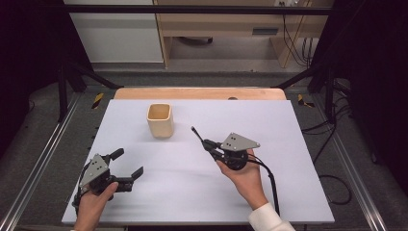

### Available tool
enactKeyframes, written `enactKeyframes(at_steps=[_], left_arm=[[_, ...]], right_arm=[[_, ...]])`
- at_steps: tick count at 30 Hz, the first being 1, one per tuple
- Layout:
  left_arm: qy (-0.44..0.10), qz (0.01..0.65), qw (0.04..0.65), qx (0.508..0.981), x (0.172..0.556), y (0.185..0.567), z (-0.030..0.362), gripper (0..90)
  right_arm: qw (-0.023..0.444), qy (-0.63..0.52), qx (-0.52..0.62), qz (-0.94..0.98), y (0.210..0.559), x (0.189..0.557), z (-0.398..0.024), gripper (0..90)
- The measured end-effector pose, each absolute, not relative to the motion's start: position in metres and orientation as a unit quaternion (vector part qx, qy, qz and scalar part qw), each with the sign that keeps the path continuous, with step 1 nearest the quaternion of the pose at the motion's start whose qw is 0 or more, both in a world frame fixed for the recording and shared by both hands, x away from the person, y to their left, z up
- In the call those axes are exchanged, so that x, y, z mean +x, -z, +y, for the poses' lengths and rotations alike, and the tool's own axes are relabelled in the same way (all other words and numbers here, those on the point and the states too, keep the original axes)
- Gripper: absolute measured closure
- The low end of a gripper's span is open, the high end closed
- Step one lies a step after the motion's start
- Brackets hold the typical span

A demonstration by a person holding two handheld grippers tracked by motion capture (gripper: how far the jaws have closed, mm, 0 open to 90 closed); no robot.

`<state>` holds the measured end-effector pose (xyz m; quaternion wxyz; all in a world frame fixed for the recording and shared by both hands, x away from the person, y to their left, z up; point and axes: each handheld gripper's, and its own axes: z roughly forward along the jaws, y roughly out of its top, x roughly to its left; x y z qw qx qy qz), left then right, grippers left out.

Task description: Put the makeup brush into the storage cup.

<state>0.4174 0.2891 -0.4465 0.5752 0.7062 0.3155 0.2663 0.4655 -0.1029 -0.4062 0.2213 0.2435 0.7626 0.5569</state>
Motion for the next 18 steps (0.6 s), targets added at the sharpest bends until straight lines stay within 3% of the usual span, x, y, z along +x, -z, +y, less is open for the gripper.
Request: enactKeyframes(at_steps=[18], left_arm=[[-0.256,0.301,0.593,0.702,0.411,0.440,0.275,0.7]], right_arm=[[0.229,-0.570,0.253,0.747,0.421,0.452,-0.087,84.0]])
